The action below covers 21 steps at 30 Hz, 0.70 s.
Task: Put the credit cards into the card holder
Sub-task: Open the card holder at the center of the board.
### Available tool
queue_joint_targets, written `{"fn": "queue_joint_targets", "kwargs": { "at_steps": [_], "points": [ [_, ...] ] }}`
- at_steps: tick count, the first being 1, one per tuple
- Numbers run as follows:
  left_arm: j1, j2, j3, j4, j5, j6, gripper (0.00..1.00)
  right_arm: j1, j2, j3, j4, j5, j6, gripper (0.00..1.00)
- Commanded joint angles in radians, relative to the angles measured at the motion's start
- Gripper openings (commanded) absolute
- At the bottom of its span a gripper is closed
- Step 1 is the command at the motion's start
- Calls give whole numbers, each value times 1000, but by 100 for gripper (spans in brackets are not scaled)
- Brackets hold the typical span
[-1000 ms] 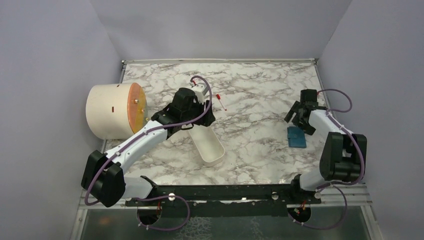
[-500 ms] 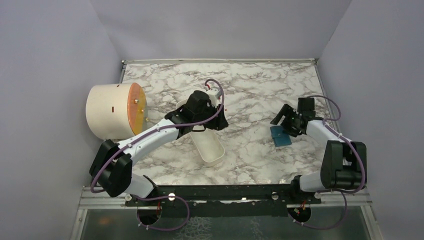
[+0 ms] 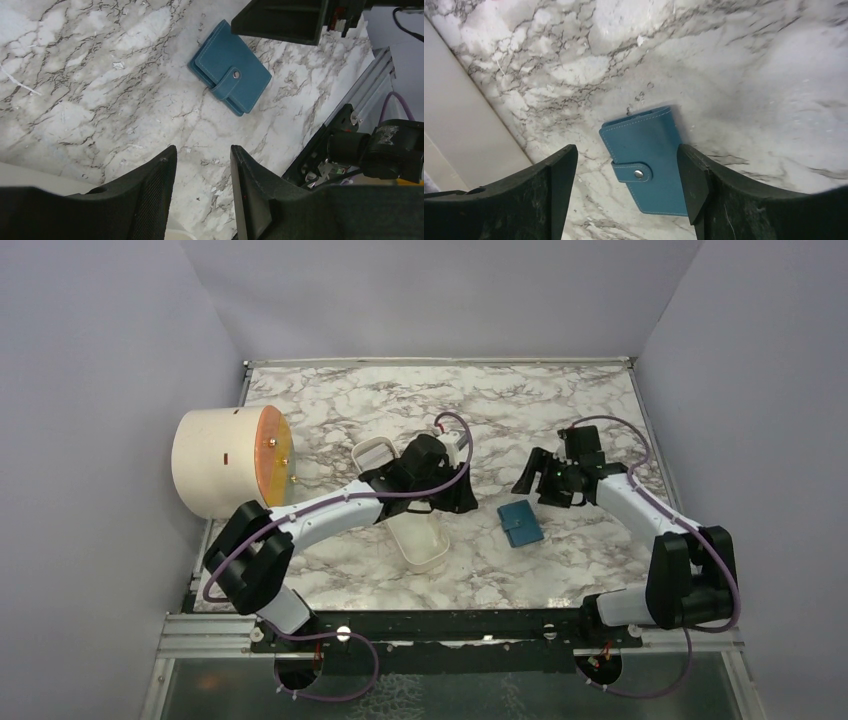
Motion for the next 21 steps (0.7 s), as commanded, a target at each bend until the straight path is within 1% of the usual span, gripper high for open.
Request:
{"fn": "queue_joint_targets", "kwargs": {
  "at_steps": [1, 4, 6, 7, 9, 13, 18, 21],
  "points": [
    [-23, 33, 32, 74, 17, -63, 46, -5, -41, 57, -121, 153, -174, 72],
    [-37, 64, 44, 88, 41, -80, 45, -6, -1, 43, -114, 141, -208, 68],
    [-49, 81, 57, 88, 44, -82, 44, -6, 30, 30, -99, 141, -212, 59],
    [-54, 87, 62, 88, 45, -86, 44, -6, 42, 26, -92, 135, -211, 52],
    [-63, 99, 67, 98, 57, -97, 43, -5, 60, 22, -78, 128, -201, 47],
    [-81, 128, 68, 124, 80, -130, 40, -6, 77, -6, -47, 99, -184, 46],
    [-96, 196, 73, 130, 79, -133, 37, -5, 95, -66, 23, -10, -147, 46],
    [-97, 231, 80, 131, 79, -134, 35, -6, 106, -90, 46, -24, -137, 42]
  ]
}}
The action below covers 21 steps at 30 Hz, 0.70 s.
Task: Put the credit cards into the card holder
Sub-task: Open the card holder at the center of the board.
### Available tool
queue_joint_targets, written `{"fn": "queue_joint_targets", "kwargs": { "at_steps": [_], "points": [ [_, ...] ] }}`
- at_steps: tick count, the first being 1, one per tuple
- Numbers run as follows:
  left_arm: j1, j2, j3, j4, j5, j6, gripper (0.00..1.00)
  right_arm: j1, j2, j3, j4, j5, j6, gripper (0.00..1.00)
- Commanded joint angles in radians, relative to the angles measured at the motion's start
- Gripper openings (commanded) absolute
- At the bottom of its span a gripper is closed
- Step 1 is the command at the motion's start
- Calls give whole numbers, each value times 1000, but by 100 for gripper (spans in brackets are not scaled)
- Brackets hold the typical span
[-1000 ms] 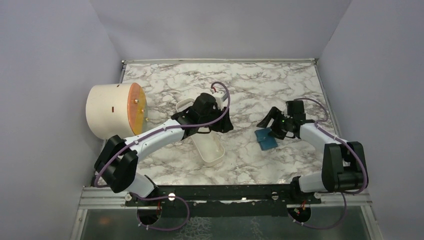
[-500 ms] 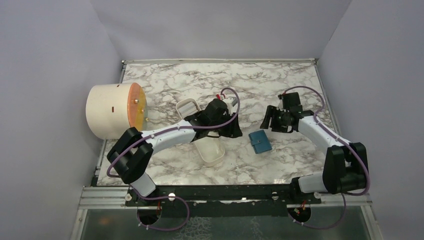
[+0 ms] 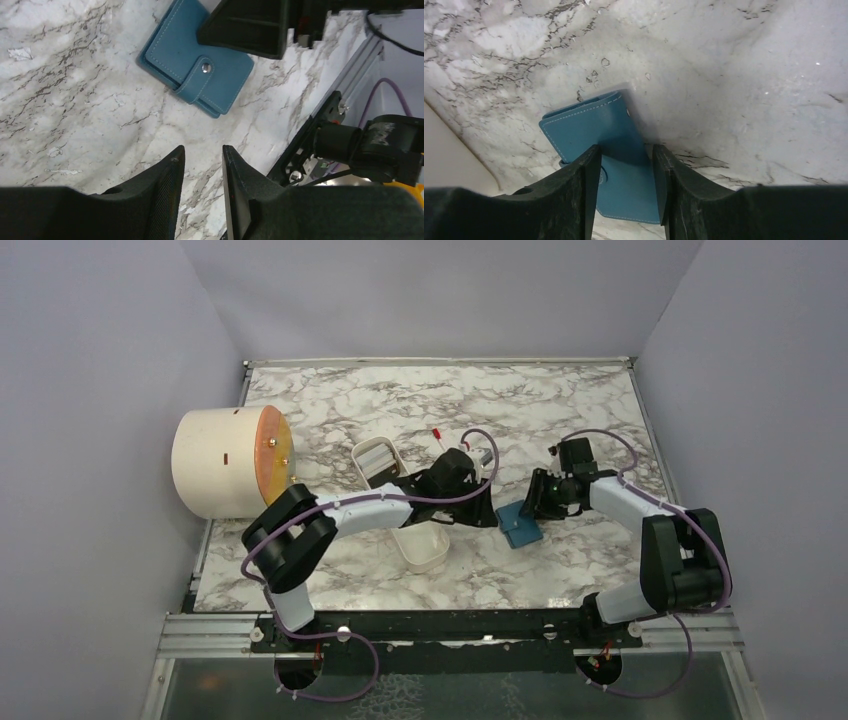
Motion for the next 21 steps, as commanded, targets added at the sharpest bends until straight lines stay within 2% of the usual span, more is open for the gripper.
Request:
{"fn": "queue_joint_targets", "kwargs": {
  "at_steps": [1, 7, 14, 17, 21],
  "points": [
    [-6, 58, 31, 25, 23, -15, 35, 0, 28, -48, 64, -59, 23, 38],
    [-12, 82, 46, 29, 5, -35, 36, 0, -46, -53, 81, -107, 27, 2],
    [-17, 93, 91, 21, 22, 0, 42, 0, -200, -33, 53, -213, 79, 1],
    [-17, 100, 111, 14, 13, 19, 45, 1, -261, -62, 87, -292, 133, 1],
    [-16, 118, 125, 13, 11, 27, 47, 2, -327, -93, 106, -316, 199, 1]
  ]
}}
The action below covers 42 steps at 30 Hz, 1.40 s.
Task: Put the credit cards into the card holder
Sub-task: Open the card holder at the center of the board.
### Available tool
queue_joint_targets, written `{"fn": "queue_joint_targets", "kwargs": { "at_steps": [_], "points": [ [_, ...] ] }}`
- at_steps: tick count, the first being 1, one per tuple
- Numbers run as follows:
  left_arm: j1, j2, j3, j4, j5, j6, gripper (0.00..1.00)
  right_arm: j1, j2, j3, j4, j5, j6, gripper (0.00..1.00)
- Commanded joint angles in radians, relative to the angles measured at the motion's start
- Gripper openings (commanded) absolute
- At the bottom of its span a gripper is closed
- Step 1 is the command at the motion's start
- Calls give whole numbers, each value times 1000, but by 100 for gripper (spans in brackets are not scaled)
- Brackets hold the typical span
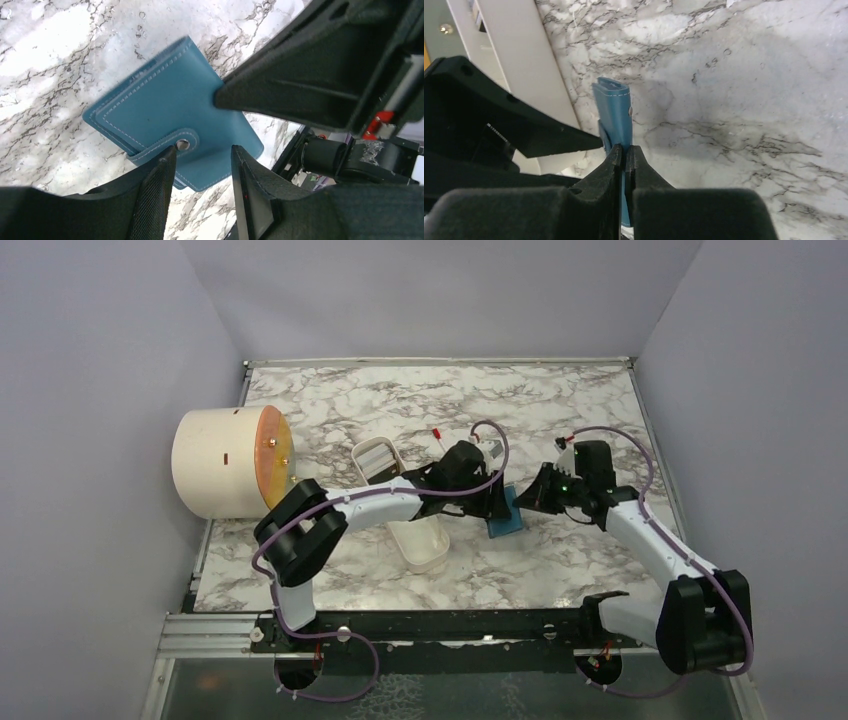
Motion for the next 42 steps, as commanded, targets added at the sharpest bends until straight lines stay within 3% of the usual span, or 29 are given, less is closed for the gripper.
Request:
{"fn": "queue_joint_targets", "kwargs": {
  "at_steps": [1, 11, 20, 29, 42],
  "points": [
    [-7, 37, 30, 9, 5, 31, 48, 3, -70, -37, 38, -84, 93, 1],
    [-7, 99, 70, -57, -69, 88, 49, 2, -132, -52, 28, -109, 117, 1],
    [-8, 104, 80, -60, -128, 121, 41, 2, -125, -92, 48, -139, 116, 1],
    [-9, 75, 43, 44, -2, 70, 46, 2, -118, -120, 57, -122, 112, 1],
    [-9, 107, 40, 85, -26, 63, 44, 3, -129, -128, 53, -118, 107, 1]
  ]
}}
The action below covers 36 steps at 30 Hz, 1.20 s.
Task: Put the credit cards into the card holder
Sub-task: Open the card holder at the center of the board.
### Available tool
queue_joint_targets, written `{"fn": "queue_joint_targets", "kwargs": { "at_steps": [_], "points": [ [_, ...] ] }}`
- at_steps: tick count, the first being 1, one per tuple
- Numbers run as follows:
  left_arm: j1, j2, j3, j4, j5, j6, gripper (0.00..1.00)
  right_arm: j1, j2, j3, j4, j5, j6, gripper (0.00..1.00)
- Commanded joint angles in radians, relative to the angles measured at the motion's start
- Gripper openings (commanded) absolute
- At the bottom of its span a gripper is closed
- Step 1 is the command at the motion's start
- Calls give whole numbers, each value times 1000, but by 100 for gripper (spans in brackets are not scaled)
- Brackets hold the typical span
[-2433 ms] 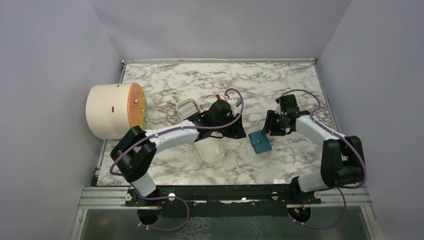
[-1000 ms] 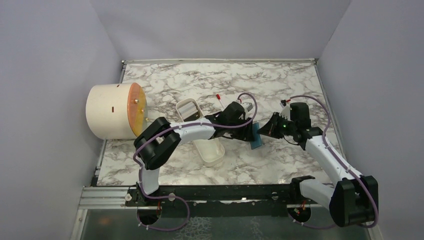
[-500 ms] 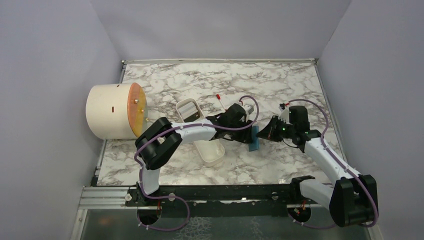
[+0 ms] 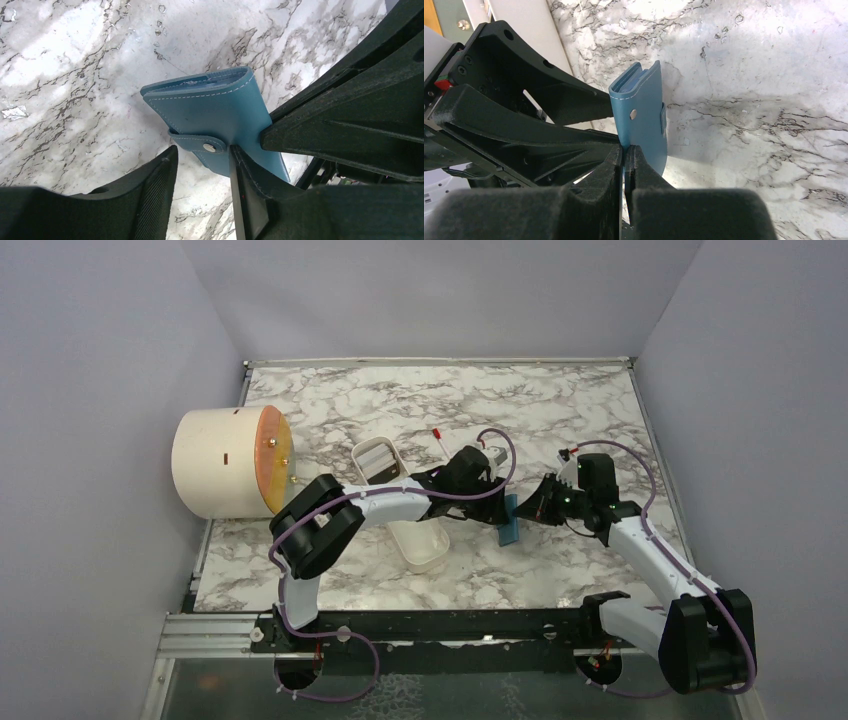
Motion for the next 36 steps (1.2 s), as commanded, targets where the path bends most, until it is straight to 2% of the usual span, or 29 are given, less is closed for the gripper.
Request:
{"fn": "queue_joint_targets", "kwargs": {
  "at_steps": [1, 14, 23, 27, 36],
  "points": [
    [-4, 28, 21, 61, -17, -1, 43, 3, -18, -14, 12, -57, 13, 1],
    [-3, 56, 65, -92, -142, 75, 24, 1, -25, -13, -10, -36, -3, 1],
    [-4, 57, 71, -140, -183, 119, 13, 3, -18, 11, -68, 72, -23, 1],
    [-1, 54, 65, -152, -200, 137, 0, 2, 4, 11, -75, 107, -37, 1],
    [17, 21, 58, -145, -170, 148, 0, 2, 96, 33, -79, 215, -65, 2]
  ]
}}
